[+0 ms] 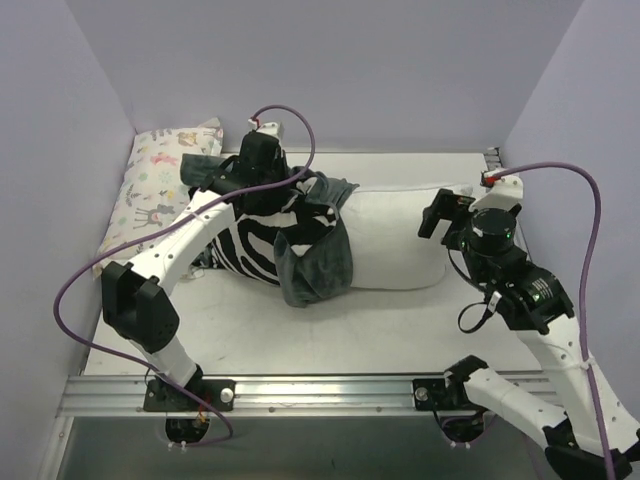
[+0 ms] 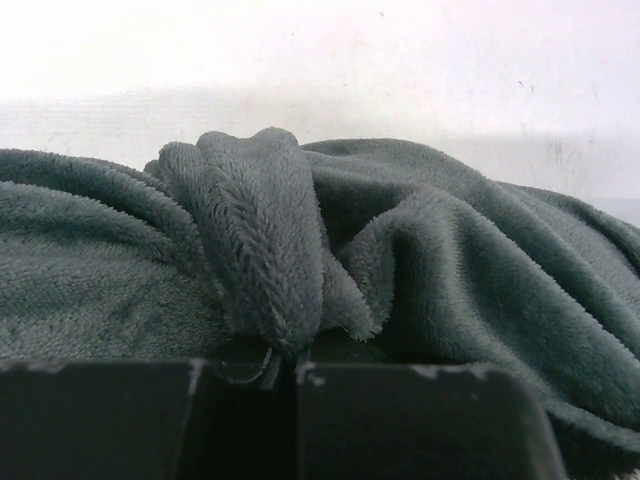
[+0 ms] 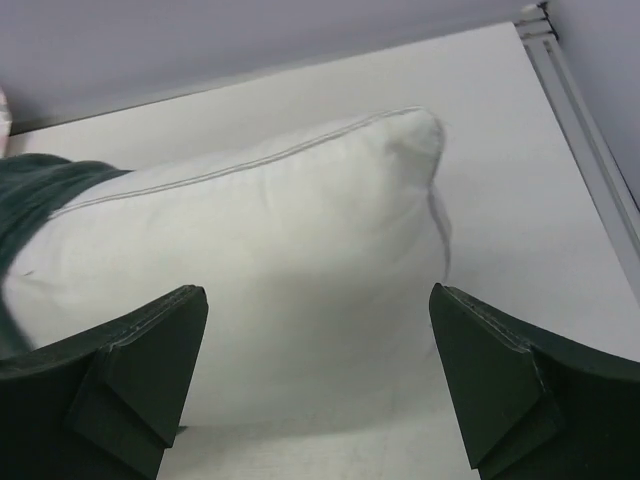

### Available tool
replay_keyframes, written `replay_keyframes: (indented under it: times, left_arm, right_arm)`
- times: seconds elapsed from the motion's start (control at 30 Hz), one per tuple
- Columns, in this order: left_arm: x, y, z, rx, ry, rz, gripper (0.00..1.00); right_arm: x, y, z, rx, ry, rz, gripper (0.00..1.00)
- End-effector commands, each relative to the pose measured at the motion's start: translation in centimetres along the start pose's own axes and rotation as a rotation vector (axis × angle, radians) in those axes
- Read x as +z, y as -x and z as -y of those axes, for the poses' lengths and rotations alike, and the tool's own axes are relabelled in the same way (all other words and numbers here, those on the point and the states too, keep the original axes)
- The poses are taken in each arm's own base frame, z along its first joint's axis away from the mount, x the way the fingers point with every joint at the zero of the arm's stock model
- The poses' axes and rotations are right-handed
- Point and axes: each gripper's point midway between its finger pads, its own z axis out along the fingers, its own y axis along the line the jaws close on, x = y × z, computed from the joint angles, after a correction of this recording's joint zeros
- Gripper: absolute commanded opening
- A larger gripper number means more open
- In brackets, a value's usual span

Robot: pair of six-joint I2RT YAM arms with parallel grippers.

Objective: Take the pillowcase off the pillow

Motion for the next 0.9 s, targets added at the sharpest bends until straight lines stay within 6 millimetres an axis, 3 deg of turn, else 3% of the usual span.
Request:
replay_keyframes:
  times: [0.0,0.13,0.33,0.4,0.43,0.47,0.5,0.6,0.73,0.87]
  left_arm:
    - [-0.8,-2.9,0.0,0.023,-0.001,-0.097,0.0]
    - [-0.9,-3.3,0.4,0.037,-0.006,-0.101,0.02]
    - [-1.1,-3.2,2.3,0.068,-0.048,-0.087,0.06]
    - [-1.9,-2.1,3.3,0.078,-0.081,-0.055,0.11]
    - [-2.2,-1.6,3.7,0.086,-0.091,-0.042,0.16]
    - [-3.0,-0.3,4.4,0.084,-0.114,-0.011,0.25]
    - [-3.8,0.7,4.7,0.087,-0.129,0.015,0.42]
    - [-6.6,4.1,5.6,0.092,-0.164,0.113,0.72]
    - [-9.7,5.6,4.8,0.053,-0.129,0.193,0.8]
    - [-10.0,2.3,2.9,0.02,-0.072,0.181,0.82]
  right_arm:
    - [2.5,-2.9,2.1,-0.03,-0.047,-0.117,1.0]
    - [4.5,-5.3,2.9,-0.01,-0.058,-0.189,1.0]
    - [7.5,-7.8,1.5,0.019,0.007,-0.265,0.97]
    - [8.5,-8.3,1.8,0.024,-0.017,-0.291,0.59]
    - [8.8,-8.4,2.6,0.033,-0.052,-0.299,0.34]
    - [9.2,-8.8,3.0,0.04,-0.077,-0.313,0.0]
    - [9.4,-8.8,3.4,0.049,-0.093,-0.317,0.0]
    - [9.9,-9.4,4.1,0.058,-0.127,-0.338,0.0]
    - [10.2,-10.1,4.3,0.065,-0.135,-0.361,0.0]
    - [10.3,-10.1,4.1,0.072,-0.126,-0.362,0.0]
